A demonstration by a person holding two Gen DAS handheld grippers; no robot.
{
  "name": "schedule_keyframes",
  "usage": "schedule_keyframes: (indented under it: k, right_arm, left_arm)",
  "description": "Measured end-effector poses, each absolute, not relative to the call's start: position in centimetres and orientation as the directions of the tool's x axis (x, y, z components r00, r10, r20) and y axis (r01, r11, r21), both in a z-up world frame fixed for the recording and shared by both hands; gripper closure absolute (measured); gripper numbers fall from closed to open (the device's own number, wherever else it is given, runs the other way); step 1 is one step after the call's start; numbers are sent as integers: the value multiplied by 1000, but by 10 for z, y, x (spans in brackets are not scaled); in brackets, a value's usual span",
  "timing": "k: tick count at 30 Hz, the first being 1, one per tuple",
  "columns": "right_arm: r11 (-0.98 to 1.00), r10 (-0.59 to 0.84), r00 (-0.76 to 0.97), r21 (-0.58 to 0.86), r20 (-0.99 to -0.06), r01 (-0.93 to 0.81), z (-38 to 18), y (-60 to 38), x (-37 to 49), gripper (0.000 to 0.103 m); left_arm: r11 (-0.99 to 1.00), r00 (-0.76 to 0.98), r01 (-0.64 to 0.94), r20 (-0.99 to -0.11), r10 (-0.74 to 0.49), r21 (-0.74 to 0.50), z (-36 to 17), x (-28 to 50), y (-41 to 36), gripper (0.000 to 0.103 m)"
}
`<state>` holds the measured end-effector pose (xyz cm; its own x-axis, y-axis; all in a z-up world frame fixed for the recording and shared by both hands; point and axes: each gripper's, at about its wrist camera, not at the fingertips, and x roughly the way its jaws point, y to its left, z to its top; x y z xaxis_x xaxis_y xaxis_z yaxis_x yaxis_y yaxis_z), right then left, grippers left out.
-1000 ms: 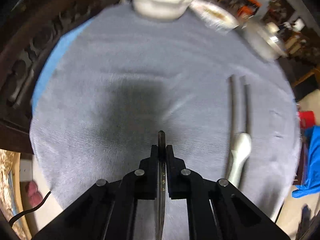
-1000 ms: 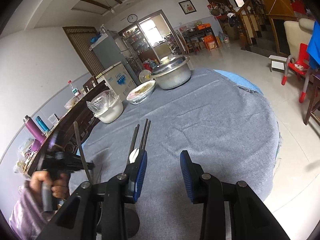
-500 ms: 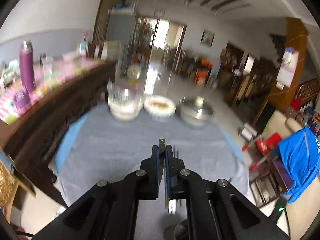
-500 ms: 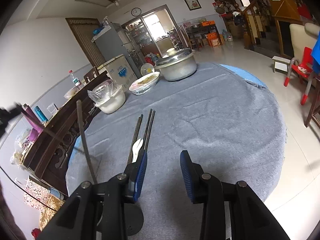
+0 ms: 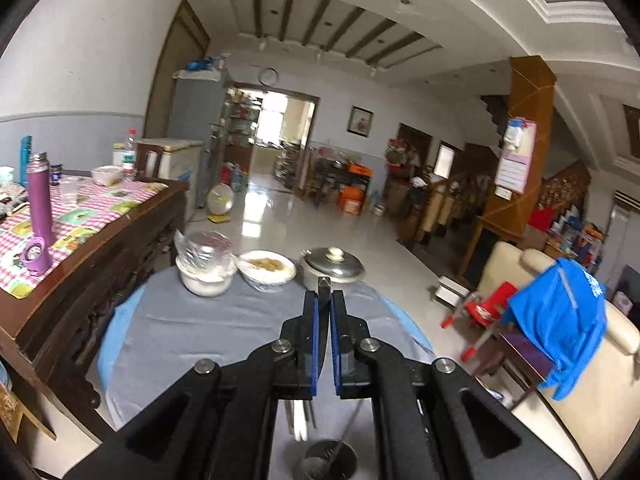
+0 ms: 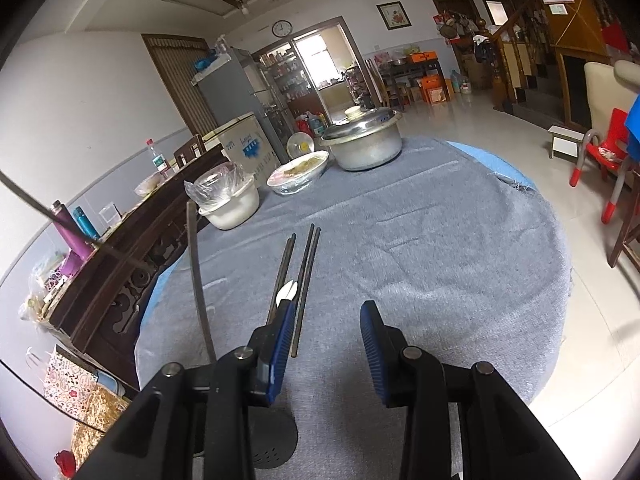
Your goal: Organize utensils
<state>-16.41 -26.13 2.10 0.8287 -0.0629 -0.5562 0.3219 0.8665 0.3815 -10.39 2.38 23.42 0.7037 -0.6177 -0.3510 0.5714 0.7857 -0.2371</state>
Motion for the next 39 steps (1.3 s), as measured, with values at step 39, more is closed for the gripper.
schedule_keyframes:
  k: [39]
  right_arm:
    - [876, -38, 794, 363, -606, 319, 7, -251, -152, 66]
  left_arm:
    - [955, 788, 238, -610, -83, 178, 83, -55, 18, 57]
